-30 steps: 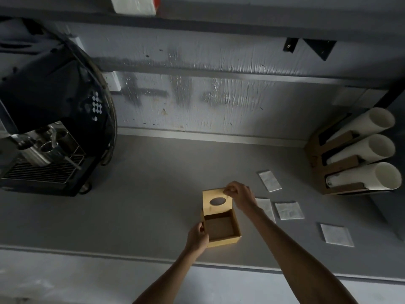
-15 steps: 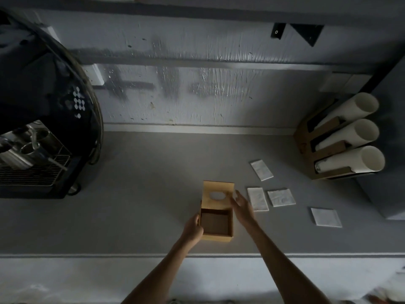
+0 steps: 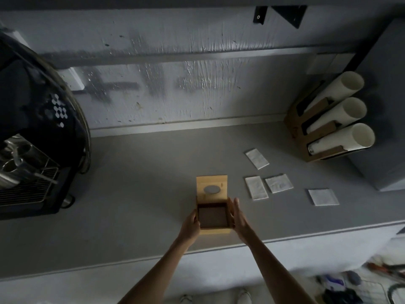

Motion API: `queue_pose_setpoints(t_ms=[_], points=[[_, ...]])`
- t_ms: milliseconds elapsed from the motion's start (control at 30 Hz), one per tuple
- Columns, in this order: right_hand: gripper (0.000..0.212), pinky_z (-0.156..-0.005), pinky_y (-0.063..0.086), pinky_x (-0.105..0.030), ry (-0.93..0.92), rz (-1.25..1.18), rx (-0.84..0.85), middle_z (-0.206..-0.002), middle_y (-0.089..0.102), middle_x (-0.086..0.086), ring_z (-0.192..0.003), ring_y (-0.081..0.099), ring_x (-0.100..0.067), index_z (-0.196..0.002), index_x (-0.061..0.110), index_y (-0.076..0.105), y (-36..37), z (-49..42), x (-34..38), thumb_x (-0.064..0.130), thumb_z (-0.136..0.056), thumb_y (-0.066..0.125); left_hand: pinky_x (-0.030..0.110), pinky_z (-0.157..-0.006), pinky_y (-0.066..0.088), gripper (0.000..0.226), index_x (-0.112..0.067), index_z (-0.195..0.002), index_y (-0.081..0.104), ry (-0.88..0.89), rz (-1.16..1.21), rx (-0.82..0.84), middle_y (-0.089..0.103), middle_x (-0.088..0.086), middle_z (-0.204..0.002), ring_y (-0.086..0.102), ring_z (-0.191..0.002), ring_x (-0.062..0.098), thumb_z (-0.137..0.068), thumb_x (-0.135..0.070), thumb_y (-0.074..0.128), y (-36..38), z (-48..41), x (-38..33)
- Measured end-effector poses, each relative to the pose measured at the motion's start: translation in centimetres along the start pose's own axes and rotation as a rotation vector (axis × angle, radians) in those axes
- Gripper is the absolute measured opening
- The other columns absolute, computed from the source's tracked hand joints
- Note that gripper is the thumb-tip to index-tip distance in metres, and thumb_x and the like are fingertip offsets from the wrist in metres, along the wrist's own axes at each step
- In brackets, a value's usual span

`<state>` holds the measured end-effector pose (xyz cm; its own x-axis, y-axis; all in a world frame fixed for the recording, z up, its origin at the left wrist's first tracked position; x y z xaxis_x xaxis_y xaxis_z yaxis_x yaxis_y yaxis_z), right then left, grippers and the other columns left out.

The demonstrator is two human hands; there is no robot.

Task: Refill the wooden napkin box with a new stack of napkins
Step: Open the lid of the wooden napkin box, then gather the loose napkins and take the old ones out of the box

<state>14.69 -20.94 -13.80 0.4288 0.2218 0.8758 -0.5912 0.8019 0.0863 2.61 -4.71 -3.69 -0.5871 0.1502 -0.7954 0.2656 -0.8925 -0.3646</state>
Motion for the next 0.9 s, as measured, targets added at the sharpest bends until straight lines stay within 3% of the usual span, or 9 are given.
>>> queue_pose_setpoints(t_ms=[133,200,233,300,400,533,667,767,900], points=[[0.066,-0.114,0.031,-0.046,0.080,-0.057,-0.004,-0.152,0.035,0.008,-0.140,0.033,-0.018,-0.149,0.029,0.025,1.2,1.8,3.0,0.065,-0.094,0.021,0.027,-0.061,0.045,0.035,-0.020,-0.112,0.061,-0.048,-0.023,-0.044,0.067,0.009,-0.098,0.059,-0.080,0.020,-0.092,-0.010,0.036,0.3,-0.1,0.3],[0.063,-0.087,0.048,-0.027,0.121,-0.086,-0.014,-0.131,0.050,0.001,-0.114,0.051,-0.016,-0.143,0.019,0.038,0.7,2.8,5.2,0.055,-0.092,0.045,0.029,-0.060,0.041,0.030,-0.010,-0.097,0.062,-0.111,-0.048,-0.059,0.064,0.019,-0.087,0.053,-0.066,0.019,-0.087,-0.003,0.034,0.1,0.1,-0.3],[0.052,-0.073,0.048,-0.020,0.120,-0.084,-0.039,-0.118,0.056,-0.001,-0.097,0.054,-0.012,-0.139,0.014,0.044,-0.3,2.8,5.8,0.040,-0.094,0.051,0.029,-0.060,0.038,0.026,-0.006,-0.082,0.059,-0.152,-0.066,-0.054,0.058,0.021,-0.076,0.046,-0.059,0.017,-0.085,0.001,0.034,0.0,0.2,-0.5],[0.033,-0.065,0.045,-0.022,0.068,-0.025,-0.124,-0.091,0.067,-0.001,-0.078,0.058,-0.013,-0.122,0.009,0.062,-3.7,3.7,7.5,0.023,-0.092,0.058,0.029,-0.064,0.035,0.026,-0.011,-0.064,0.047,-0.203,-0.134,-0.058,0.045,0.010,-0.062,0.042,-0.057,0.018,-0.081,0.004,0.034,-0.1,0.2,-0.7],[0.028,-0.067,0.050,-0.035,-0.054,0.200,-0.316,-0.068,0.073,-0.001,-0.069,0.065,-0.021,-0.083,0.022,0.077,-12.1,5.1,10.3,0.044,-0.067,0.069,0.030,-0.065,0.040,0.030,-0.019,-0.067,0.049,-0.218,-0.225,-0.072,0.055,0.012,-0.076,0.058,-0.074,0.029,-0.081,0.004,0.036,0.5,-0.6,-1.5],[0.009,-0.065,0.047,-0.031,-0.159,0.756,-0.493,-0.081,0.075,-0.009,-0.078,0.069,-0.024,-0.085,0.016,0.074,-22.9,5.8,13.8,0.022,-0.084,0.067,0.036,-0.068,0.049,0.026,-0.007,-0.092,0.057,-0.196,-0.405,-0.141,0.063,0.019,-0.094,0.061,-0.088,0.037,-0.077,0.004,0.040,0.8,-1.4,-0.6],[0.022,-0.069,0.049,-0.032,-0.103,1.106,-0.523,-0.097,0.074,-0.012,-0.086,0.068,-0.033,-0.088,0.020,0.073,-31.7,4.0,15.1,0.006,-0.084,0.057,0.042,-0.080,0.053,0.037,-0.002,-0.109,0.062,-0.222,-0.507,-0.262,0.066,0.026,-0.104,0.062,-0.097,0.042,-0.076,0.006,0.046,1.3,-1.6,0.0],[0.028,-0.072,0.049,-0.031,-0.041,1.270,-0.476,-0.105,0.071,-0.014,-0.093,0.066,-0.032,-0.100,0.019,0.072,-35.1,2.2,14.8,0.001,-0.085,0.056,0.044,-0.084,0.048,0.039,0.000,-0.116,0.060,-0.254,-0.543,-0.319,0.063,0.029,-0.112,0.057,-0.104,0.046,-0.079,0.006,0.048,1.6,-1.2,0.0],[0.026,-0.075,0.054,-0.034,-0.007,1.278,-0.401,-0.110,0.070,-0.013,-0.094,0.068,-0.030,-0.105,0.020,0.068,-37.0,0.5,13.5,0.006,-0.084,0.064,0.042,-0.082,0.044,0.038,0.003,-0.116,0.059,-0.251,-0.533,-0.355,0.062,0.030,-0.111,0.056,-0.104,0.047,-0.082,0.010,0.045,2.0,-0.4,-1.1]])
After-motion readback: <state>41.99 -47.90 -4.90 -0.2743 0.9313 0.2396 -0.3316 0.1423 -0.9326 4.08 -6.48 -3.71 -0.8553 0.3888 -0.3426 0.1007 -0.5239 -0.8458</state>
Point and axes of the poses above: each hand's wrist, its own z-axis away from the middle knuckle, its own y-axis out of the palm, x = y × z, the point moved 4 cm from there along -z, towards the middle knuckle
